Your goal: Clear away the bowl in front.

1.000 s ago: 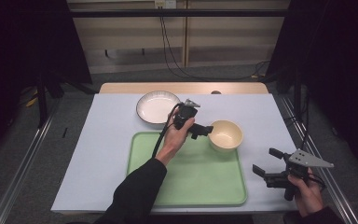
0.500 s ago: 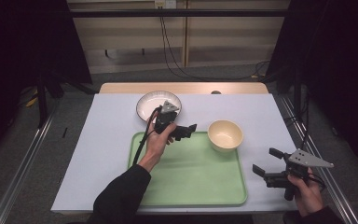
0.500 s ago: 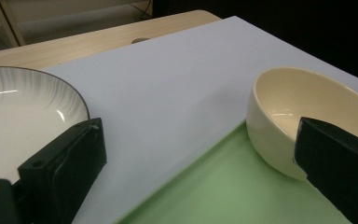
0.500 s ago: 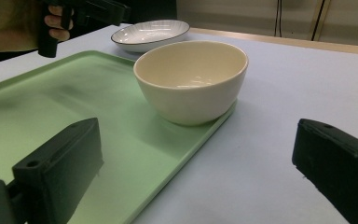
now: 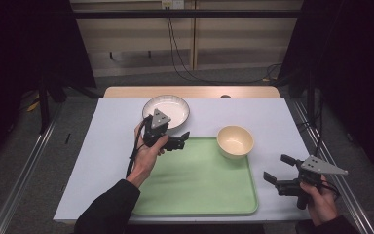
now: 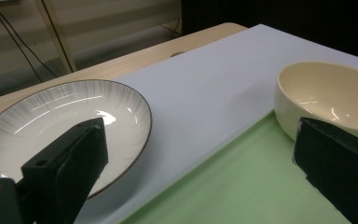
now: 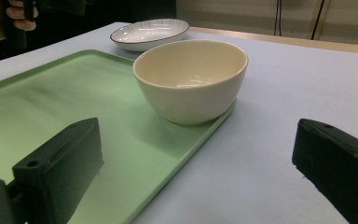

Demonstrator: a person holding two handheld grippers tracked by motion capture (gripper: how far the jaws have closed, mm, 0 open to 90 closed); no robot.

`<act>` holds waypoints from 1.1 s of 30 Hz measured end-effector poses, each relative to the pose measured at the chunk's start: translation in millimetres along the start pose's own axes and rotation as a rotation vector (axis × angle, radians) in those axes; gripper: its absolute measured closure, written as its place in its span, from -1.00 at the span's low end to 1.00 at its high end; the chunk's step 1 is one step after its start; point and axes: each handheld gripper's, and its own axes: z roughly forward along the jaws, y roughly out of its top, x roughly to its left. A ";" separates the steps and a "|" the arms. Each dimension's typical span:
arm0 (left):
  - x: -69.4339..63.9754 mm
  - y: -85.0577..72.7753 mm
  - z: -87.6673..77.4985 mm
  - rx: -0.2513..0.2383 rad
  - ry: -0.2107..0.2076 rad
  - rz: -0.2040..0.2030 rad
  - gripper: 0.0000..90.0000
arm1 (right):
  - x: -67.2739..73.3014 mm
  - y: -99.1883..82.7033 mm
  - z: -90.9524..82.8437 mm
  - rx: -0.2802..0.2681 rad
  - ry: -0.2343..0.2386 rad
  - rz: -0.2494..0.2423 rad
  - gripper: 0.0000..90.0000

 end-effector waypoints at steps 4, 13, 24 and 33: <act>-1.5 -5.7 -11.7 -0.004 0.015 0.006 -0.94 | -0.1 0.1 0.1 0.000 -0.001 -0.001 -0.98; -1.1 -28.2 -44.5 -0.039 0.038 -0.072 -0.94 | 0.1 0.1 -0.3 -0.002 -0.004 0.001 -0.98; 10.6 -56.1 -90.2 -0.026 0.098 -0.052 -0.95 | 0.2 0.1 0.2 0.003 -0.003 0.000 -0.98; 22.8 -81.8 -124.9 -0.015 0.131 -0.075 -0.95 | 0.1 0.0 1.4 0.007 -0.008 0.000 -0.97</act>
